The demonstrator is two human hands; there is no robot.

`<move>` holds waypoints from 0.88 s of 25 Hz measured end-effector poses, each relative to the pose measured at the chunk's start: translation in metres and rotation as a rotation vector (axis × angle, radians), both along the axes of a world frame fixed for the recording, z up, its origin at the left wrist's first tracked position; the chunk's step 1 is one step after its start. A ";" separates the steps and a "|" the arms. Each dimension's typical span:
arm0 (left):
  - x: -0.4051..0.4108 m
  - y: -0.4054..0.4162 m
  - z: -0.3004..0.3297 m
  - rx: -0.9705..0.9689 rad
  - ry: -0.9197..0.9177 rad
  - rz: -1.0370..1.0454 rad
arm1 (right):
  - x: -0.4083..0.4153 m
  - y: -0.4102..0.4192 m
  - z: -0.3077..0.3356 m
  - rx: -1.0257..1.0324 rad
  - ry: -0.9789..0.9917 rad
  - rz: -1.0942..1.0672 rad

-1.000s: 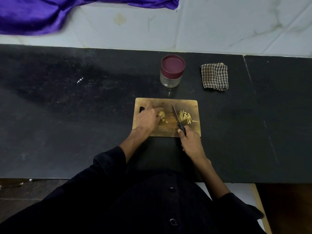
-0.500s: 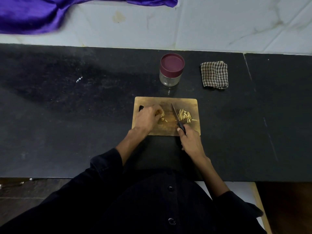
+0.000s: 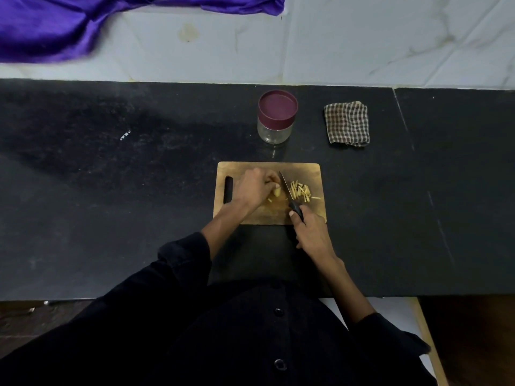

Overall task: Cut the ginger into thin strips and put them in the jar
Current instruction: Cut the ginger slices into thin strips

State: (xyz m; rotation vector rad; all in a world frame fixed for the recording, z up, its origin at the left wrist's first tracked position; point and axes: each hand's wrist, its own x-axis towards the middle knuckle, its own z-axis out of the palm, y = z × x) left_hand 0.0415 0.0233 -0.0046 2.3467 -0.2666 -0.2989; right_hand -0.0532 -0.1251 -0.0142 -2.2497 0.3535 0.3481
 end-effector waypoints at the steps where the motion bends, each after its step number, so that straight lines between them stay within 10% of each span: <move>1: 0.003 -0.003 -0.003 0.044 0.010 -0.014 | 0.000 0.000 0.001 0.002 0.002 -0.004; 22: -0.025 -0.014 -0.020 0.257 -0.079 0.104 | -0.010 0.005 0.001 -0.061 0.081 0.009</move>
